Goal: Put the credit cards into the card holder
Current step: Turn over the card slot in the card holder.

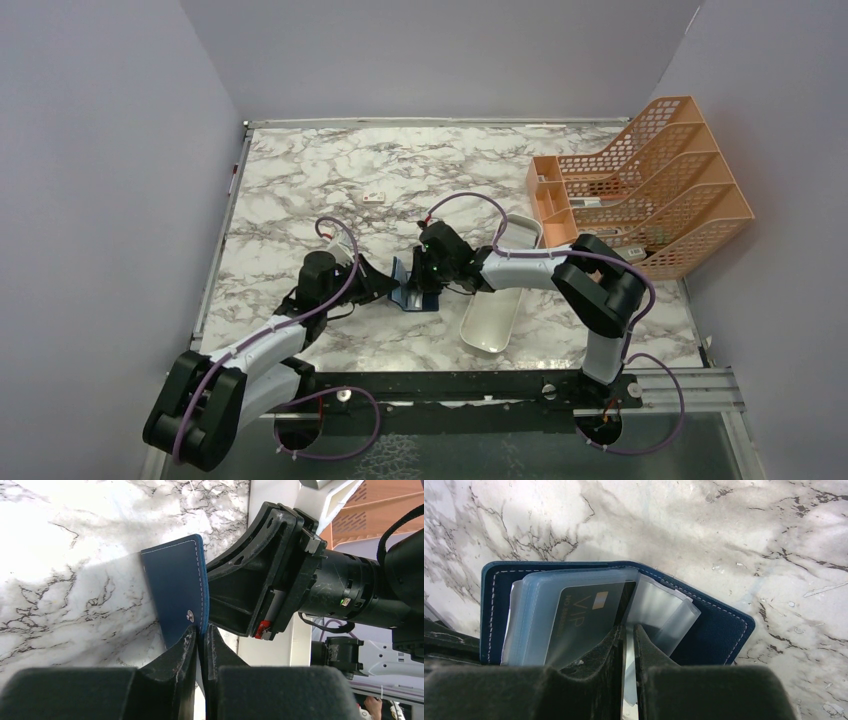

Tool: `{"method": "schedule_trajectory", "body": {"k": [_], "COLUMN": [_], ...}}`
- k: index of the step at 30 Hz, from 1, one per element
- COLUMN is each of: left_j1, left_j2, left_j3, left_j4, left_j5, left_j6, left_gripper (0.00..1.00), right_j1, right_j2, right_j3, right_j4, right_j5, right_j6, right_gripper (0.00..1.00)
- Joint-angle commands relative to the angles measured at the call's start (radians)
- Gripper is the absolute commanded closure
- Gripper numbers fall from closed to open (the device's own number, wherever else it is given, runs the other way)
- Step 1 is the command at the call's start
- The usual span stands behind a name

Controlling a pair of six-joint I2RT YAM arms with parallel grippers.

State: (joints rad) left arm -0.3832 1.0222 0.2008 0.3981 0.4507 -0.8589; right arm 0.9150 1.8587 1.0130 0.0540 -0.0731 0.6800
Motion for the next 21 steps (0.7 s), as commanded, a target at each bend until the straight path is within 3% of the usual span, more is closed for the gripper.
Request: {"method": "schedule_trajectory", "body": {"k": [1, 7, 11, 21], "left_j1": [0.001, 0.000, 0.000, 0.001], "left_j2": [-0.003, 0.012, 0.010, 0.007], "left_j3": [0.002, 0.005, 0.006, -0.002], "left_j4": [0.100, 0.108, 0.110, 0.127], "left_j5": [0.082, 0.092, 0.094, 0.107], "left_j6": [-0.025, -0.023, -0.017, -0.025], "left_gripper": [0.91, 0.87, 0.94, 0.99], "right_j1": [-0.004, -0.004, -0.004, -0.004], "right_j2": [0.042, 0.053, 0.049, 0.053], "right_j3": [-0.014, -0.005, -0.002, -0.004], "right_j4": [-0.017, -0.020, -0.021, -0.009], "right_j5": [0.006, 0.000, -0.001, -0.017], "right_j6": [-0.007, -0.010, -0.011, -0.005], "right_gripper": [0.83, 0.83, 0.83, 0.83]}}
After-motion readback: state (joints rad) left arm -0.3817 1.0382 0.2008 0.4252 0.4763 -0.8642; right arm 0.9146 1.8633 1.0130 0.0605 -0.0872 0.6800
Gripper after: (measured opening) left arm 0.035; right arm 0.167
